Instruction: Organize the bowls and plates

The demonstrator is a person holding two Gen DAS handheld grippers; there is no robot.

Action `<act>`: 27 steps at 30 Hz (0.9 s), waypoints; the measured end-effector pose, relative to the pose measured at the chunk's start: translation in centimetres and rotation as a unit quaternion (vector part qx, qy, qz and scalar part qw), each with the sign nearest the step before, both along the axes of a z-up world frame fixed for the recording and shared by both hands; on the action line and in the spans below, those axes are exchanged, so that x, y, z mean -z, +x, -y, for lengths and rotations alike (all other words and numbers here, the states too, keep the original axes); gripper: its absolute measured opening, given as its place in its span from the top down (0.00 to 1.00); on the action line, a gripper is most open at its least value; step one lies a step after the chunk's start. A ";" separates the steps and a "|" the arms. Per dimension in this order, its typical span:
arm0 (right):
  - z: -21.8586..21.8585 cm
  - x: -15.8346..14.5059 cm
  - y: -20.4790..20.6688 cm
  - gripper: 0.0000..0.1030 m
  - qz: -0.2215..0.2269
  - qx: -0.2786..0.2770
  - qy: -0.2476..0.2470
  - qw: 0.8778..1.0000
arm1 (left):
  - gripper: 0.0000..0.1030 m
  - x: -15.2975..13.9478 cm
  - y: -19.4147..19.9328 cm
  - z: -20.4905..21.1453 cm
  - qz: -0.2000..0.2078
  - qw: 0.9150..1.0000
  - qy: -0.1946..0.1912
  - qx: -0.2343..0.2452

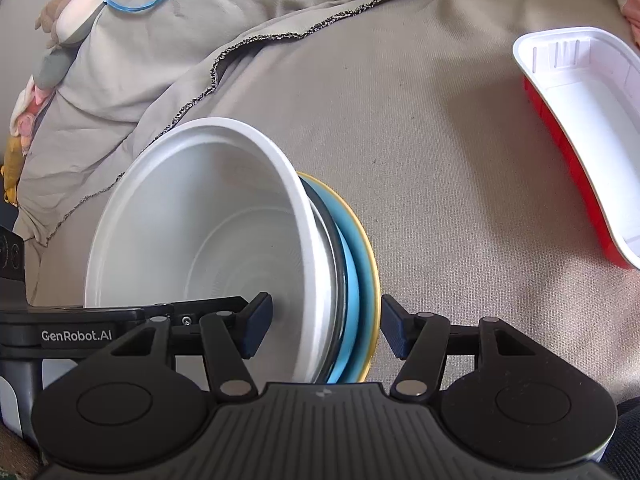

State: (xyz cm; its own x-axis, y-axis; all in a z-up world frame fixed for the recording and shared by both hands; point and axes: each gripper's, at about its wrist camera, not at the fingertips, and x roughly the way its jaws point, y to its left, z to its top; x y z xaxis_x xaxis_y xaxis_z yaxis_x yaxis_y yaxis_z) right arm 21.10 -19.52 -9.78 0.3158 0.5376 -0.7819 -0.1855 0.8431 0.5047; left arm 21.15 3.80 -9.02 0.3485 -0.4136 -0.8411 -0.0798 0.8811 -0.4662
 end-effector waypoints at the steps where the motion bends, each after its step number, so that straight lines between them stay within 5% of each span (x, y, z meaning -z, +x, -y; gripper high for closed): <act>1: 0.0 0.0 0.0 0.43 0.000 0.000 0.002 1.000 | 0.41 0.0 0.0 0.0 0.000 1.000 -0.002 0.000; 15: -0.6 -0.2 -0.5 0.43 -0.008 -0.018 0.007 1.000 | 0.43 -0.3 -1.2 -1.1 -0.005 1.000 -0.013 -0.002; 27: -0.4 0.2 -0.4 0.44 -0.017 -0.024 0.009 1.000 | 0.41 -0.6 -1.3 0.1 -0.002 1.000 0.023 0.010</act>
State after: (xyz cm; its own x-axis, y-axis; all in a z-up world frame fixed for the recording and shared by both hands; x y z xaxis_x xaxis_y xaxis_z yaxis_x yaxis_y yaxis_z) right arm 20.74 -19.13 -10.02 0.2637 0.5655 -0.7815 -0.2078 0.8244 0.5265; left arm 19.86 3.66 -8.46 0.3365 -0.3810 -0.8612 -0.0637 0.9032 -0.4245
